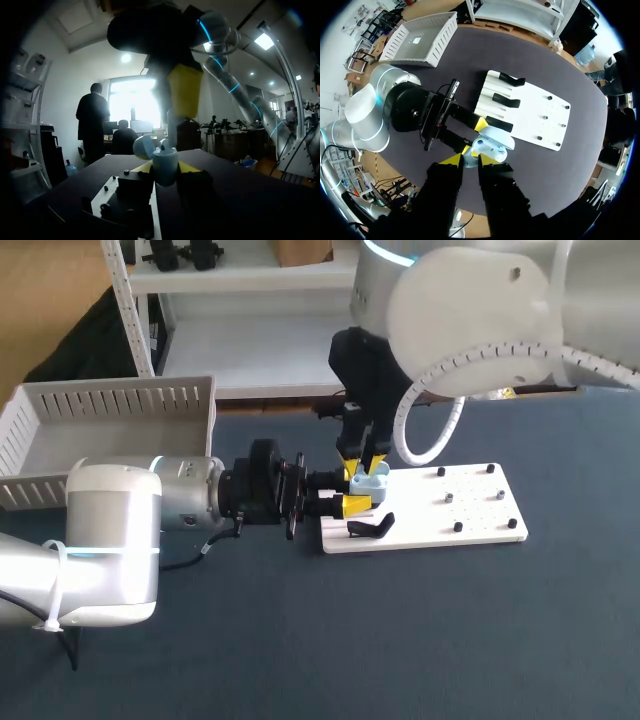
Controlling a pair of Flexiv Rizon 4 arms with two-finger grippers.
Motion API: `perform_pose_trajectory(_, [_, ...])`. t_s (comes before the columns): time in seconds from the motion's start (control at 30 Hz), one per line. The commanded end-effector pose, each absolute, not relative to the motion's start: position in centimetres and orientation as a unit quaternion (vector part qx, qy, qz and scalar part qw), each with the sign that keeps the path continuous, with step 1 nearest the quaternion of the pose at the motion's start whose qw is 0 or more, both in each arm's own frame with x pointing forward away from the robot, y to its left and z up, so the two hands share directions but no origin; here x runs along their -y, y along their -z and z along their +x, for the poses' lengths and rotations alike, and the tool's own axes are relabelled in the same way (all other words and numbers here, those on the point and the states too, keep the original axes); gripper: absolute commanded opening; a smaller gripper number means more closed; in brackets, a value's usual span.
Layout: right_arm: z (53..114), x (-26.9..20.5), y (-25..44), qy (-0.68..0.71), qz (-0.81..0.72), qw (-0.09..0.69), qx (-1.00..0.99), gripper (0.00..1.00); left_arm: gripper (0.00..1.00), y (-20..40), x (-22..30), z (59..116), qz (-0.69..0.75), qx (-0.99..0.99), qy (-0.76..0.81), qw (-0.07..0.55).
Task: Pick up each earbud case from the left stands, insert the matching earbuds, close the lid, and place the case in the box.
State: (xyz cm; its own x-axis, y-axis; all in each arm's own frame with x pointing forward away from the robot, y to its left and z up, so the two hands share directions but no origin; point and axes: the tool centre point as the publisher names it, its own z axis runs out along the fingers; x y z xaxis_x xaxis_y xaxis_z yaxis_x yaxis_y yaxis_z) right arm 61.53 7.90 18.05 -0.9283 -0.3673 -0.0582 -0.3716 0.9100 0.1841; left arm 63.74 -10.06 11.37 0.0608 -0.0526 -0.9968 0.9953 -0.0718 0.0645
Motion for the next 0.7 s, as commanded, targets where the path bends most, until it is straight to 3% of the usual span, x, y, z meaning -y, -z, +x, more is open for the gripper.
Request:
perform_pose_trajectory(0.03, [61.94, -7.99, -17.88, -0.096, -0.187, 0.008, -0.978, 0.00, 0.00, -11.30, 10.07, 63.80, 0.521, -0.452, 0.515, 0.510])
perform_pose_trajectory(0.7, [62.27, -7.68, -17.69, -0.096, -0.176, 0.007, -0.980, 0.00, 0.00, -11.30, 10.07, 63.80, 0.521, -0.452, 0.515, 0.510])
